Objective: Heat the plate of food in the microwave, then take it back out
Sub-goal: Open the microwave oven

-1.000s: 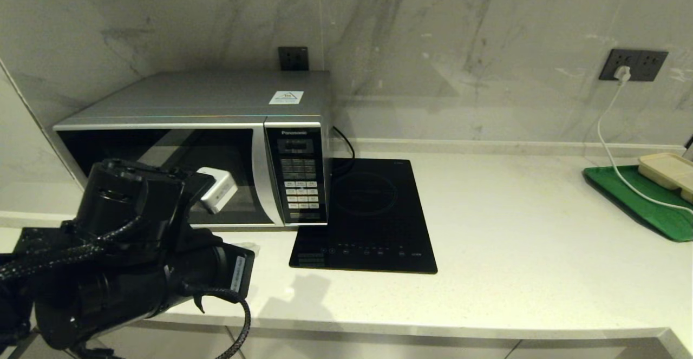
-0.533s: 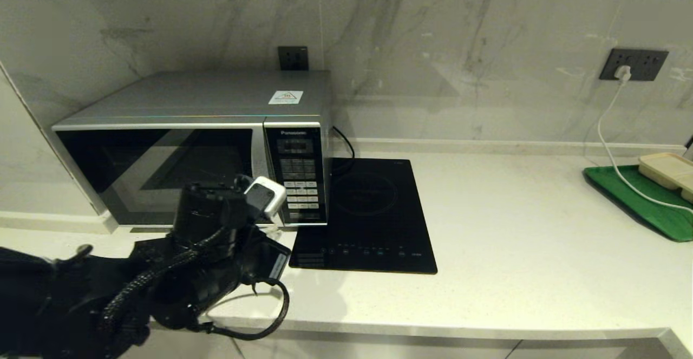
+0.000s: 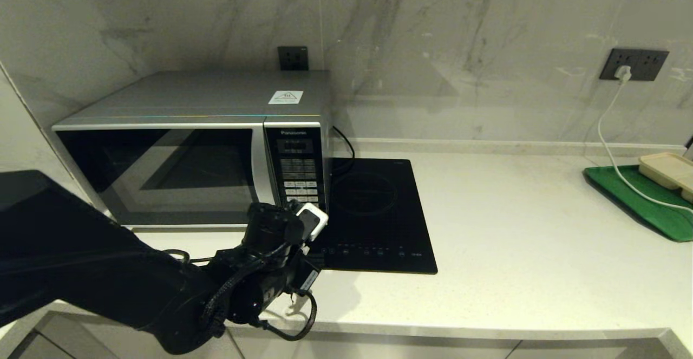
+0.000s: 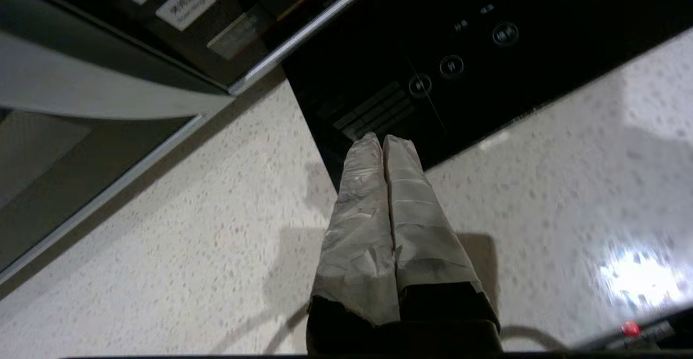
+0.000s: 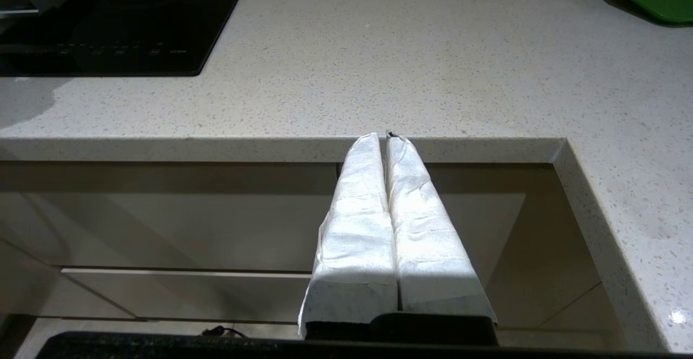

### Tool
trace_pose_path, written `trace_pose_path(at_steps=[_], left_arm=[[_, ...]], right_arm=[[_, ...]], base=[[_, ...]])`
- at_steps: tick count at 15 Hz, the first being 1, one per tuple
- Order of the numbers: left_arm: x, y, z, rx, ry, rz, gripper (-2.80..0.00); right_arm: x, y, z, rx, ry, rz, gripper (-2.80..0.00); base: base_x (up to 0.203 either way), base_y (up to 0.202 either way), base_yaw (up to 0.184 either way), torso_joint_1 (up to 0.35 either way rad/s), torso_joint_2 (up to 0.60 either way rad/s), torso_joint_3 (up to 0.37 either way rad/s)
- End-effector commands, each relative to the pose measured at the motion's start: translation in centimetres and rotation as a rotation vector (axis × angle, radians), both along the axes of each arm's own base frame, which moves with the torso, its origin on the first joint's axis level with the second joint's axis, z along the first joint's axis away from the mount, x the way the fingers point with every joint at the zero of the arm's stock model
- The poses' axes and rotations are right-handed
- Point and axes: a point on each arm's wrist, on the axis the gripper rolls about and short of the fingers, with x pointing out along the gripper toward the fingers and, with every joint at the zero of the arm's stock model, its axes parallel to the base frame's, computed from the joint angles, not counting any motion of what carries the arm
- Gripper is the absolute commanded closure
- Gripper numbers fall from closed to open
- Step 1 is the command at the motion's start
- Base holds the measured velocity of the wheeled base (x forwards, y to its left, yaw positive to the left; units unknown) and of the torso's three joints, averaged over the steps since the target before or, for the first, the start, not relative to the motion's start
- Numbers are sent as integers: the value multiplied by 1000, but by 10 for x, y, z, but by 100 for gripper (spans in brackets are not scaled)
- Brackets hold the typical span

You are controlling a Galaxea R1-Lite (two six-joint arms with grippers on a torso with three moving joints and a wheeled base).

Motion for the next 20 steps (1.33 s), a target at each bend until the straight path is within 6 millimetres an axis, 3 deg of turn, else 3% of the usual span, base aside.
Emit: trace_pose_path(at_steps=[1,4,10,20], left_arm=[[13,-8,-20,12,-18,0,0],[28,-12,-31,34,-84,15,0],[38,-6,-36,43,-90,41,0],[46,-9,-28,7,-169,57,0]], right_arm=[[0,0,0,0,2,1,0],[0,0,0,0,2,2,0],[0,0,0,0,2,0,0],[0,0,0,0,2,0,0]], base=[[0,0,0,0,0,0],[0,0,0,0,0,0],[0,0,0,0,0,0],[0,0,0,0,0,0]])
